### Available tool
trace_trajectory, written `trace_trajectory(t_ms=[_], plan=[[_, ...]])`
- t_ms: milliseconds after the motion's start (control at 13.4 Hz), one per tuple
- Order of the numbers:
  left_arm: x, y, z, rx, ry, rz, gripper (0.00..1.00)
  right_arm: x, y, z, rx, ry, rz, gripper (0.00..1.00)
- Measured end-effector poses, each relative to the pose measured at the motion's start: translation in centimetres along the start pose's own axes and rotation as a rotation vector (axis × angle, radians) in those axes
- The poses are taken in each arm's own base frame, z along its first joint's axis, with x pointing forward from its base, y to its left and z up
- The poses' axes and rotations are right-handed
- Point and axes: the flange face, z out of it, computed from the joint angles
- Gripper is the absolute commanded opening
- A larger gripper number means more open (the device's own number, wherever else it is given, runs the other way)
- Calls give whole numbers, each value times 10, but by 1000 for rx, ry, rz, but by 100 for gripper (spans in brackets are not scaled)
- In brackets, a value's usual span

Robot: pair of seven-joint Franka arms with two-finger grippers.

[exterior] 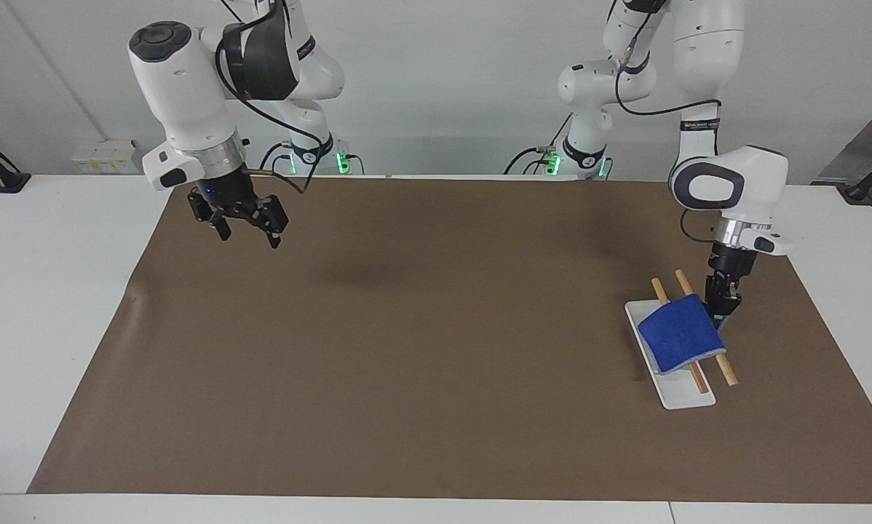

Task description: Right arm passes towel to left arm to hang

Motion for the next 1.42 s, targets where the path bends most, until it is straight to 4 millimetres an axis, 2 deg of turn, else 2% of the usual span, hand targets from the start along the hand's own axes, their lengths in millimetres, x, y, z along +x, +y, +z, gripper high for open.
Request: trace_trajectory(t_ms=[149, 373, 747, 1120, 1419], plan=[[2, 5, -2, -11, 4, 2, 83, -1, 12, -20, -3, -14, -10, 100], [6, 17, -4, -31, 2, 4, 82, -5, 15, -38, -8, -36, -9, 100], [29, 44, -14, -65, -86, 35, 81, -6, 32, -47, -16, -75, 21, 100], [71, 65, -39, 12, -183, 230, 82, -7, 35, -49, -19, -90, 25, 100], [80, 96, -63, 102, -261, 409, 82, -9, 34, -47, -22, -104, 23, 100]])
